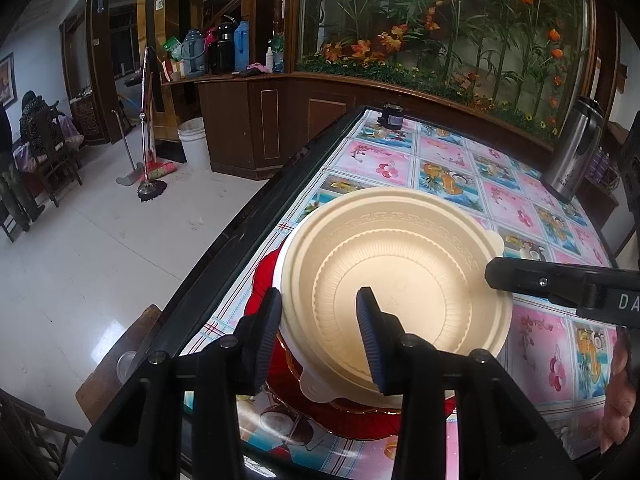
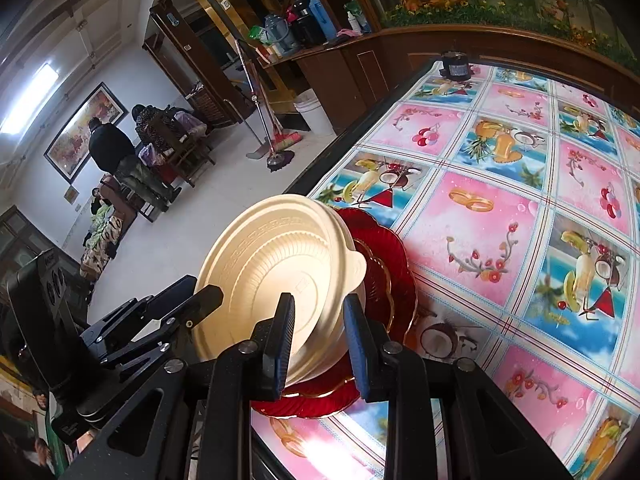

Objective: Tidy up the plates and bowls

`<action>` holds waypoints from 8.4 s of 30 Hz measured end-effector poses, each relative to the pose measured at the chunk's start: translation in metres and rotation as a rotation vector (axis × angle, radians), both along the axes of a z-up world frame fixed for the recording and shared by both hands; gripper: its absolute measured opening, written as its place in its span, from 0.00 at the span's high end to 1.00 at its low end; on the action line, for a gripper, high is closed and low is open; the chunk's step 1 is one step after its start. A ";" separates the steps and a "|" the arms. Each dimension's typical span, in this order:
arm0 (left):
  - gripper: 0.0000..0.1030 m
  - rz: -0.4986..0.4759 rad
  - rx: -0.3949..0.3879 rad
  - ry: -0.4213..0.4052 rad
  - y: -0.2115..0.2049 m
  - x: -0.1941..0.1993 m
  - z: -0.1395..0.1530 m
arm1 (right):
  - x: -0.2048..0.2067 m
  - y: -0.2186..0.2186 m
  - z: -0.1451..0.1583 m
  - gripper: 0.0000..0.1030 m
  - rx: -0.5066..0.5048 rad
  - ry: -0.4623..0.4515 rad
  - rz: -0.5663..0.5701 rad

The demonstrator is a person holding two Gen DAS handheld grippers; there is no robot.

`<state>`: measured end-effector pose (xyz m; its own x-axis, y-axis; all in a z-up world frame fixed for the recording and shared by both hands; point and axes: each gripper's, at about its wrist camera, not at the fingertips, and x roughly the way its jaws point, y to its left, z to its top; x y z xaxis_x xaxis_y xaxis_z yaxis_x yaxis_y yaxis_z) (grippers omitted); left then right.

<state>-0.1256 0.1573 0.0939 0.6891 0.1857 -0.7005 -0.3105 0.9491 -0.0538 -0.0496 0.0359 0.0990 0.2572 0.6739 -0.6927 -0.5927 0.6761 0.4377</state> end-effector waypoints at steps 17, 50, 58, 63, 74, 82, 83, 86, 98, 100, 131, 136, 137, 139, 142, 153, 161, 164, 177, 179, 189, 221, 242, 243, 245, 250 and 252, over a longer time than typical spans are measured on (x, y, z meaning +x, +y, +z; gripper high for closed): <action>0.62 0.007 0.080 -0.011 -0.013 -0.003 0.001 | -0.007 -0.002 -0.003 0.73 0.005 -0.022 -0.016; 0.33 0.104 -0.254 0.000 0.083 -0.020 -0.012 | 0.012 -0.057 -0.031 0.67 0.072 0.074 -0.119; 0.52 0.111 -0.341 0.076 0.106 -0.010 -0.047 | 0.011 -0.058 -0.050 0.67 0.069 0.114 -0.124; 0.57 0.089 -0.355 0.075 0.109 -0.007 -0.052 | 0.011 -0.057 -0.057 0.67 0.072 0.130 -0.118; 0.72 0.038 -0.381 0.073 0.104 -0.001 -0.054 | 0.013 -0.049 -0.062 0.67 0.075 0.139 -0.110; 0.94 -0.007 -0.337 0.111 0.086 0.020 -0.065 | 0.018 -0.032 -0.070 0.74 0.046 0.139 -0.118; 0.94 -0.006 -0.327 0.107 0.085 0.020 -0.066 | 0.019 -0.029 -0.071 0.82 0.036 0.140 -0.118; 0.94 -0.004 -0.328 0.095 0.085 0.021 -0.067 | 0.020 -0.024 -0.075 0.85 0.026 0.131 -0.125; 0.95 -0.033 -0.294 0.089 0.051 0.029 -0.055 | 0.009 -0.053 -0.065 0.85 0.036 0.095 -0.150; 0.95 -0.051 -0.289 0.090 0.038 0.034 -0.053 | 0.008 -0.065 -0.063 0.85 0.044 0.094 -0.160; 0.92 -0.265 -0.144 0.160 -0.164 0.141 -0.064 | 0.016 -0.271 -0.078 0.86 0.115 0.054 -0.540; 0.91 -0.253 -0.104 0.141 -0.169 0.143 -0.065 | 0.016 -0.275 -0.083 0.85 0.126 0.049 -0.535; 0.91 -0.251 -0.099 0.138 -0.169 0.143 -0.065 | 0.016 -0.275 -0.083 0.85 0.126 0.044 -0.533; 0.91 -0.249 -0.090 0.130 -0.170 0.142 -0.065 | 0.015 -0.275 -0.083 0.85 0.125 0.035 -0.529; 0.91 -0.242 -0.088 0.118 -0.170 0.140 -0.065 | 0.014 -0.275 -0.084 0.84 0.130 0.033 -0.524; 0.90 -0.227 -0.120 0.093 -0.162 0.131 -0.068 | 0.008 -0.268 -0.082 0.83 0.111 -0.006 -0.516; 0.52 -0.209 -0.170 0.048 -0.144 0.112 -0.064 | 0.008 -0.267 -0.081 0.82 0.107 -0.009 -0.512; 0.50 -0.213 -0.172 0.041 -0.142 0.101 -0.061 | 0.007 -0.267 -0.080 0.82 0.105 -0.007 -0.512; 0.29 -0.263 -0.174 -0.009 -0.142 0.053 -0.060 | -0.018 -0.279 -0.075 0.69 0.099 -0.080 -0.569; 0.29 -0.273 -0.177 -0.013 -0.143 0.048 -0.060 | -0.026 -0.282 -0.074 0.68 0.113 -0.089 -0.581; 0.16 -0.369 -0.159 -0.126 -0.153 0.014 -0.060 | -0.058 -0.292 -0.078 0.52 0.211 -0.072 -0.616; 0.00 -0.260 0.137 -0.146 -0.143 -0.037 -0.046 | -0.064 -0.280 -0.094 0.33 0.112 0.007 -0.621; 0.00 -0.185 0.271 -0.058 -0.160 -0.026 -0.059 | -0.062 -0.266 -0.090 0.16 0.048 -0.018 -0.578; 0.00 -0.188 0.274 -0.047 -0.161 -0.026 -0.061 | -0.063 -0.264 -0.090 0.09 0.040 -0.022 -0.571; 0.00 -0.196 0.276 -0.037 -0.161 -0.026 -0.063 | -0.062 -0.261 -0.089 0.00 0.013 -0.028 -0.568; 0.00 -0.212 0.262 -0.023 -0.160 -0.025 -0.066 | -0.063 -0.259 -0.089 0.00 -0.006 -0.032 -0.572; 0.00 -0.215 0.260 -0.015 -0.159 -0.024 -0.068 | -0.063 -0.259 -0.088 0.00 -0.012 -0.034 -0.576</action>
